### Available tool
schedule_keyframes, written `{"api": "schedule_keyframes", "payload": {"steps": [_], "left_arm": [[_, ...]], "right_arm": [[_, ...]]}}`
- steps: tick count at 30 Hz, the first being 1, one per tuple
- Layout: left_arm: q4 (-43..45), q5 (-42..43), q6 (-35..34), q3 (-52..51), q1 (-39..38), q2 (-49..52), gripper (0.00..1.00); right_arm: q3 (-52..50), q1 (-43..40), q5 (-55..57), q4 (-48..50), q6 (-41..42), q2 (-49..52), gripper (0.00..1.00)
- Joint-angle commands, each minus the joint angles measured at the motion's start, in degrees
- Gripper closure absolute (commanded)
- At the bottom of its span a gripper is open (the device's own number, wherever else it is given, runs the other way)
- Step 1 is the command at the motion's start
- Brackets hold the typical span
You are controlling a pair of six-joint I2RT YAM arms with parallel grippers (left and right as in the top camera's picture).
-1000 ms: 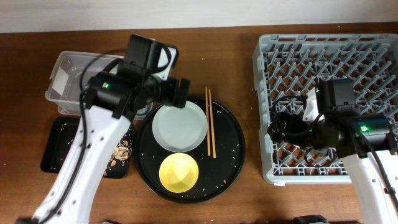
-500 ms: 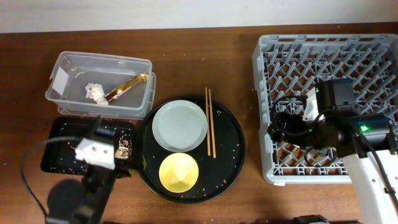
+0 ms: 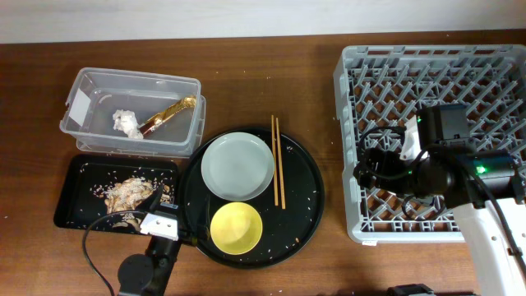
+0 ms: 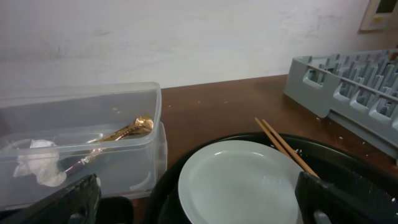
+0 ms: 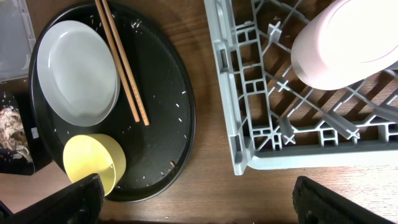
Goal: Sort waste into correct bins and load items into the dishwasher rack
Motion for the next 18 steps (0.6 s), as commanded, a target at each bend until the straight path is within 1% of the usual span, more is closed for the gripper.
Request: {"api": "schedule_keyframes", "payload": {"steps": [1, 8, 10, 11, 12, 13, 14, 15, 16, 17, 18], "left_arm": [[-0.02, 0.63, -0.59, -0.46, 0.33, -0.50, 0.01], [-0.02, 0.63, -0.59, -0.46, 0.33, -0.50, 0.01], [-0.02, 0.61, -0.59, -0.46, 0.33, -0.50, 0.01], [-0.02, 0.61, -0.61, -0.44, 0.33, -0.50, 0.01], [-0.02, 0.63, -0.59, -0.44, 0.33, -0.50, 0.01], [-0.02, 0.61, -0.59, -0.46, 0.33, -0.50, 0.01], [-0.02, 0.61, -0.59, -0.44, 0.33, -0.50, 0.01], [-0.02, 0.63, -0.59, -0.46, 0.33, -0.50, 0.01], [-0.02, 0.63, -0.59, -0.44, 0.33, -0.50, 0.01], [-0.02, 0.61, -0.59, -0.44, 0.33, -0.50, 0.01], [-0.02, 0.63, -0.59, -0.44, 0.33, -0.50, 0.01]], "right_arm": [[0.02, -0.31, 0.28, 0.04, -0.52, -0.07, 0.02], [0.02, -0.31, -0.37, 0.07, -0.31, -0.07, 0.02], [0.02, -0.31, -0.42, 1.33, -0.24, -0.07, 0.02], [0.02, -0.31, -1.99, 3.41, -0.11, 0.09, 0.01], [0.02, -0.07, -8.26, 3.43, -0.85, 0.31, 0.00], [0.00, 1.64, -14.53, 3.37, -3.93, 0.70, 0.07], [-0.07, 5.53, -15.80, 3.23, -4.22, 1.03, 0.08], [-0.70, 11.72, -14.16, 3.61, -3.48, 1.07, 0.08], [-1.42, 16.35, -11.26, 3.89, -1.03, 1.20, 0.09], [-3.08, 24.55, -4.90, 4.59, 4.42, 1.64, 0.10], [-5.11, 32.50, 1.36, 5.97, 10.12, 2.54, 0.14]]}}
